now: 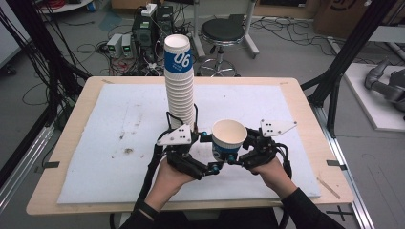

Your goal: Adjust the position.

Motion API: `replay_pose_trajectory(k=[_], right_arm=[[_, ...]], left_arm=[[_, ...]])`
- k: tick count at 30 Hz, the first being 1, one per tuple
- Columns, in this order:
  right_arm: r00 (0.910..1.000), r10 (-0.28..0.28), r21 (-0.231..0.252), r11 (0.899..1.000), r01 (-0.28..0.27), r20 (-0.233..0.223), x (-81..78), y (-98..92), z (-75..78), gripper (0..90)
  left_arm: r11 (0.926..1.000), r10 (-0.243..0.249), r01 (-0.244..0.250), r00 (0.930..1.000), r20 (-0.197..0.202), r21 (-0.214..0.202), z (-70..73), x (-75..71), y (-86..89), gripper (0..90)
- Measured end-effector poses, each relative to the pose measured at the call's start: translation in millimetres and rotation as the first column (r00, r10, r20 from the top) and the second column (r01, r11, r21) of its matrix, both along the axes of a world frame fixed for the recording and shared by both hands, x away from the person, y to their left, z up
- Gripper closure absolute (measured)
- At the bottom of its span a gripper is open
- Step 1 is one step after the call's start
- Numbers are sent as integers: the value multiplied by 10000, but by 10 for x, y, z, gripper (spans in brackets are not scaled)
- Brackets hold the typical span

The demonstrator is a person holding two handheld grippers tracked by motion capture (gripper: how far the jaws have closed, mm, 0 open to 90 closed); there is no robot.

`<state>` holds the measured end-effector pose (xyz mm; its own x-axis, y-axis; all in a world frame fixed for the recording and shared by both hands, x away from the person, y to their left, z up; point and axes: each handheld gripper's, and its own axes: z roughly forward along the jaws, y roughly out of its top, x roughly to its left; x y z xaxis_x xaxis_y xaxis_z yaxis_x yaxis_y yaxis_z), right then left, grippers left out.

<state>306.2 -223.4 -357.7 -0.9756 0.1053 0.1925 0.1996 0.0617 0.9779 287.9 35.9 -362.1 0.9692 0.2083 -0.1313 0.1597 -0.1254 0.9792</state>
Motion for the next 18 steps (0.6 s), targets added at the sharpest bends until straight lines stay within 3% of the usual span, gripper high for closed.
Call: replay_pose_trajectory(k=[6,18], right_arm=[[10000,-19,232,9997,21,-89,1,-12,7,260],[9997,245,84,9997,-246,24,-41,57,4,260]], left_arm=[[10000,-42,43,10000,-84,64,-46,10,-67,93],[9998,-100,105,9994,-335,148,-114,43,-158,101]])
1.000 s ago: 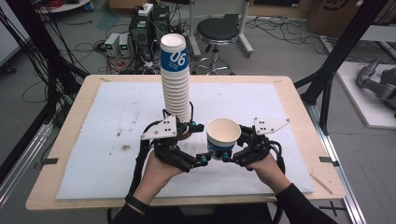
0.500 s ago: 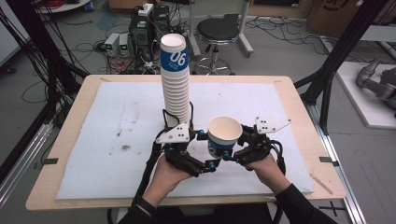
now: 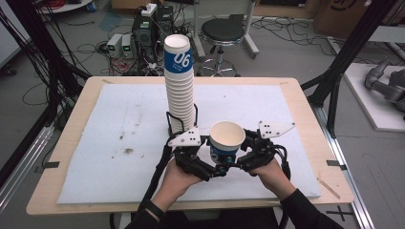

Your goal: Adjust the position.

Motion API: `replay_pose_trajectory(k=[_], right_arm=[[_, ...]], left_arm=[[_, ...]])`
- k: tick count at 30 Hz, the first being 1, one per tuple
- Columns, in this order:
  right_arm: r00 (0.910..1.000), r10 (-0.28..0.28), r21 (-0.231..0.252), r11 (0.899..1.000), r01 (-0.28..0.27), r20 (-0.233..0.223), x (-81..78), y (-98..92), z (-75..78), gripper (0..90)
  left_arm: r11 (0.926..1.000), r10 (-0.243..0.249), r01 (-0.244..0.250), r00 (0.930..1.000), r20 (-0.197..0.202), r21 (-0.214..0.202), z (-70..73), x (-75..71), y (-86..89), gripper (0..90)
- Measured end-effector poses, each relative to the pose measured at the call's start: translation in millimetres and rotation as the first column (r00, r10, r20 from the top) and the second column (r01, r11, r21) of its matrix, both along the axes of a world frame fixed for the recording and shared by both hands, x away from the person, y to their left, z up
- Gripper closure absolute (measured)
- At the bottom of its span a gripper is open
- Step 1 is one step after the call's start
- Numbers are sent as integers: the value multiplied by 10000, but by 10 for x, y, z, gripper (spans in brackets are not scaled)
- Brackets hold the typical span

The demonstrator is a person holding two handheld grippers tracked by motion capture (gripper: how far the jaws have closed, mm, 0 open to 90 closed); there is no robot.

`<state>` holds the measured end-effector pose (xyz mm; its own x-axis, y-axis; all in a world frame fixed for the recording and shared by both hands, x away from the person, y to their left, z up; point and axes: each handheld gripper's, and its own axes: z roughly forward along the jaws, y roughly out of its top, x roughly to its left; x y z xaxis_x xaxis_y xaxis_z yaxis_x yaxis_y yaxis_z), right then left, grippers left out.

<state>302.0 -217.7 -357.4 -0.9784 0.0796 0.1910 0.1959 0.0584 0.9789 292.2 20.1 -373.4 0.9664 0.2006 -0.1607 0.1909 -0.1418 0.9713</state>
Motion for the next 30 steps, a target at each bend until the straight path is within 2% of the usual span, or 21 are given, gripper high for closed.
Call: replay_pose_trajectory(k=[6,9,20,23,30], right_arm=[[10000,21,-36,10000,-21,7,-4,10,-4,260],[10000,10,-91,10000,-9,58,-7,14,-9,260],[10000,-10,-142,9999,10,47,0,15,-22,260],[10000,0,-175,9998,1,42,2,15,-28,260],[9999,-19,-182,9998,22,128,9,14,-34,259]], left_arm=[[9999,-62,61,10000,-66,-80,-8,6,4,115],[9995,-206,204,9998,-85,-230,-4,2,12,172],[9992,-289,287,9996,-55,-264,0,-2,23,240],[9989,-379,379,9993,3,-285,-2,-3,24,288],[9991,-357,357,9994,5,-222,-4,-7,22,296]])
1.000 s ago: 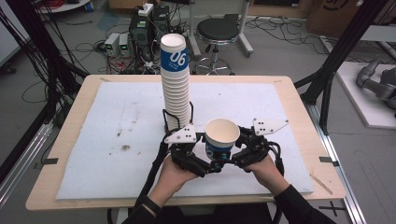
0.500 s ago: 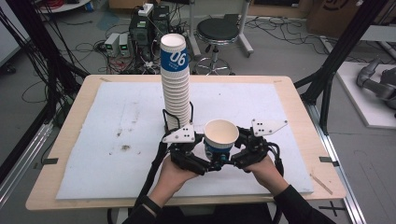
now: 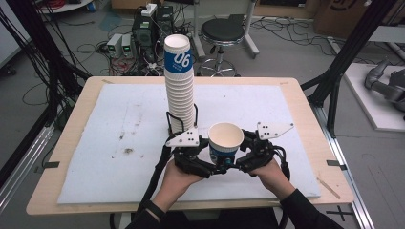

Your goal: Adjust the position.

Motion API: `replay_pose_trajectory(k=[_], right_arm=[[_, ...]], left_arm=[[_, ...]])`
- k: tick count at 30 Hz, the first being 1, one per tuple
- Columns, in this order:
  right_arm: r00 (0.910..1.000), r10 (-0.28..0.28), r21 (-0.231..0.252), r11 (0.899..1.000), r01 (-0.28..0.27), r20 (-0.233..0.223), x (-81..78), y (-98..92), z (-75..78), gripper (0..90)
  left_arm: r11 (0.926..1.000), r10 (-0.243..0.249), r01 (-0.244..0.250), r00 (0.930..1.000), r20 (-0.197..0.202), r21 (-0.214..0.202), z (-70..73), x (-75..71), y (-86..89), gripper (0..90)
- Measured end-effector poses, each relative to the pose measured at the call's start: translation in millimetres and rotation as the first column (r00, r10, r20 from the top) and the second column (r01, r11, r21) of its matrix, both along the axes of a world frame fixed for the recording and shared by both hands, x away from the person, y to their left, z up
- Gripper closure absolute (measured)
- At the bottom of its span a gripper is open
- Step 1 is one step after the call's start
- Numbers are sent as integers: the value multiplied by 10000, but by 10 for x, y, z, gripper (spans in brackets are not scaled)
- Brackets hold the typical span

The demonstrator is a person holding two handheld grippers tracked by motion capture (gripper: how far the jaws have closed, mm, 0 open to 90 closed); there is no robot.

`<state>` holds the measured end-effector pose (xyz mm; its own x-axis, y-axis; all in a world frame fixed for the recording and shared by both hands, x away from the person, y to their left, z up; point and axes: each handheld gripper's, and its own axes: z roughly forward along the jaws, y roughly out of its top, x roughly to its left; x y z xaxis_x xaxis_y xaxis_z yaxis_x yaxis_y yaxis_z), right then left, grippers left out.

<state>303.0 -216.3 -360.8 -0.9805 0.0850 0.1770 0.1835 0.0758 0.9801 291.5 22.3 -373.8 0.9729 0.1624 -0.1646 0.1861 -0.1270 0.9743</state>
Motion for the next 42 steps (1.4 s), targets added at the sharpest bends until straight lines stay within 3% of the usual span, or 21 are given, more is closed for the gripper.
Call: replay_pose_trajectory(k=[8,13,21,27,29,32,36,42], right_arm=[[9997,172,-328,9993,-177,-167,2,10,6,190],[10000,-66,-426,9991,63,-63,-4,9,48,156],[9997,-224,-246,9994,223,-65,-7,-17,78,158],[9997,-196,-176,9996,199,149,-15,-32,80,221],[9996,-221,-102,9997,223,184,-15,-33,76,225],[9996,-246,-59,9997,246,111,-9,-42,64,231],[9997,-224,14,9997,224,76,-6,-35,54,232],[9999,-148,-71,9999,148,60,-32,10,36,233]], left_arm=[[10000,-77,77,10000,-24,48,-10,1,-3,298],[9998,-84,84,10000,-2,153,-18,4,2,300],[9993,-220,221,9998,-27,314,-46,3,-29,300],[9994,-213,215,9997,-68,279,-57,11,-22,301],[9995,-254,257,9996,-143,207,-59,16,-21,295],[9997,-235,234,9992,-320,-28,-47,16,-21,202],[9990,-322,310,9988,-374,-332,-21,7,-21,202],[9987,-306,291,9988,-371,-414,-14,10,-5,231]])
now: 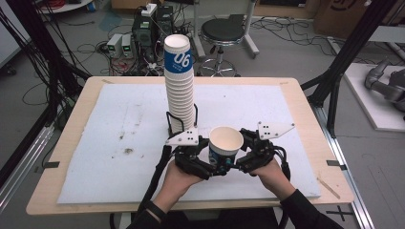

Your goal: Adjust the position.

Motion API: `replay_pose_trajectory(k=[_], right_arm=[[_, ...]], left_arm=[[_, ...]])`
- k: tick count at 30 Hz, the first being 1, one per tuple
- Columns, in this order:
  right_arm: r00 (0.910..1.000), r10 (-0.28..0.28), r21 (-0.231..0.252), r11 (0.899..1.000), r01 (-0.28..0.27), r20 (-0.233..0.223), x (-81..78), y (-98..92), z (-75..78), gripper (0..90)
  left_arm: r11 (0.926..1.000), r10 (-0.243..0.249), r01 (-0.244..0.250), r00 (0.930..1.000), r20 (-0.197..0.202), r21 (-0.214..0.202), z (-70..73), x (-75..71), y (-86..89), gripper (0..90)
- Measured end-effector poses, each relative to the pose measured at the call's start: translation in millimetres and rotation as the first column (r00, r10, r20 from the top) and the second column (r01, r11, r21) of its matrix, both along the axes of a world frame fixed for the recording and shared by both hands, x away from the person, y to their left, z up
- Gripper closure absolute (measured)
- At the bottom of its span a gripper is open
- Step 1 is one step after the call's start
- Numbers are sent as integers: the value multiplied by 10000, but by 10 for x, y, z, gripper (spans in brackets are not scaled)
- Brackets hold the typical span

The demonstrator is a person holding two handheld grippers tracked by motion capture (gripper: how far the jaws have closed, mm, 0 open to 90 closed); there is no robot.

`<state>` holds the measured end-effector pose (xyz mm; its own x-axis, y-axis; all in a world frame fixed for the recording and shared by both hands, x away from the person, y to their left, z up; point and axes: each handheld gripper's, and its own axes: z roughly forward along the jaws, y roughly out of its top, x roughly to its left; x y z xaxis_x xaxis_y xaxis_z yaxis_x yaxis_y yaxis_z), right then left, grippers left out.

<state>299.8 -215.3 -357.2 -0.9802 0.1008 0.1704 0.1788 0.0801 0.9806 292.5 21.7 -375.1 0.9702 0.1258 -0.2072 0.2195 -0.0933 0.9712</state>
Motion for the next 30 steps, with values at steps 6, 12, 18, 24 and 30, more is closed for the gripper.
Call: replay_pose_trajectory(k=[6,12,18,24,30], right_arm=[[9999,106,-61,9999,-106,-23,2,9,-4,213],[9997,172,-25,9998,-172,-183,0,8,19,162],[9998,-64,130,9999,67,-173,6,-26,49,152],[9999,-120,240,9996,122,-91,-5,-29,64,154],[10000,-66,274,9996,67,-31,-9,-38,69,184]], left_arm=[[9999,68,-71,9997,234,102,2,-15,-2,270],[9998,132,-138,9993,345,166,-8,-17,-4,272],[9997,129,-137,9992,375,214,-25,-17,-11,273],[9997,53,-62,9993,364,246,-33,-17,-23,274],[9996,31,-42,9992,391,270,-43,-16,-29,274]])
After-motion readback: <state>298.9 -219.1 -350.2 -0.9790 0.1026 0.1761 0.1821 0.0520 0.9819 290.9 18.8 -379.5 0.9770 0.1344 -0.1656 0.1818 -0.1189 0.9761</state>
